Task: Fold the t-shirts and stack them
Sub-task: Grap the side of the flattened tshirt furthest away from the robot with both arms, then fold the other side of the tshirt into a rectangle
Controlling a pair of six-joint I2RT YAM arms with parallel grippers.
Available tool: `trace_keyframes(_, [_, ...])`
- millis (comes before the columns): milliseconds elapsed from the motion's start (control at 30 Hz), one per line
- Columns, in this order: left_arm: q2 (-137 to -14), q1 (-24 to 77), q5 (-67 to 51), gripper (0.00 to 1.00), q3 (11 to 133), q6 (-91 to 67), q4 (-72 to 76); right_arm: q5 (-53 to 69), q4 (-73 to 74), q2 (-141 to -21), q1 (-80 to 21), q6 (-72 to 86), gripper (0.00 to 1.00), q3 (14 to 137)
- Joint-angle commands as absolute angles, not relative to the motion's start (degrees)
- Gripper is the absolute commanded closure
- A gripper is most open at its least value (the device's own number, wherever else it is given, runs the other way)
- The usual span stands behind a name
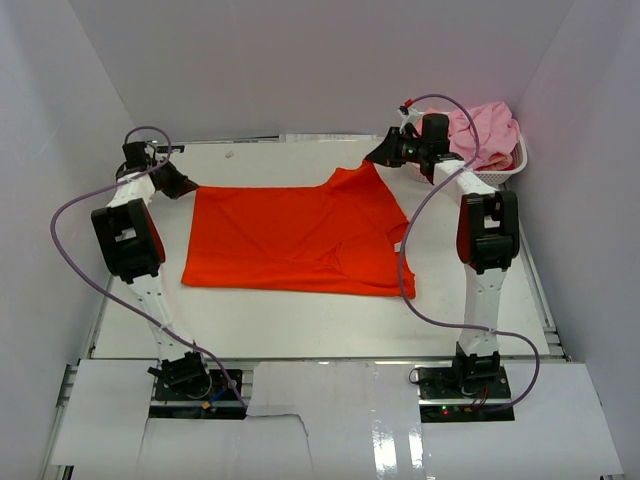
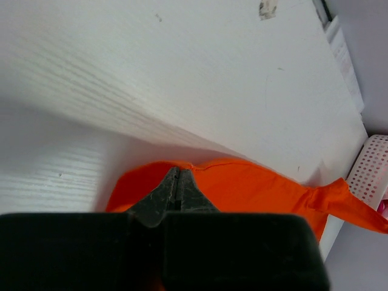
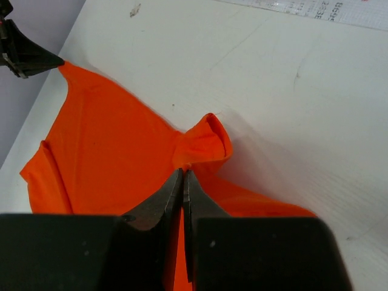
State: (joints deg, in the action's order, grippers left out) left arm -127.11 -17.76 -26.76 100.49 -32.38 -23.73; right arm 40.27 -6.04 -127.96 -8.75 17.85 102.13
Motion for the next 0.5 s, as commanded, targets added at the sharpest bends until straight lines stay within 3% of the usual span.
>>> trace_keyframes(0, [-121.20,-17.93,-25.31,1.00,98.53,-32.17,-23.12,41.84,-9.40,-121.82,-8.61,17.14,0.92,98.71])
trace_keyframes(467, [-116.81,-18.19,-25.49,1.00,93.96,-32.78,-21.01,42.98,-8.96,-115.32,-8.61,15.91,0.92,92.99])
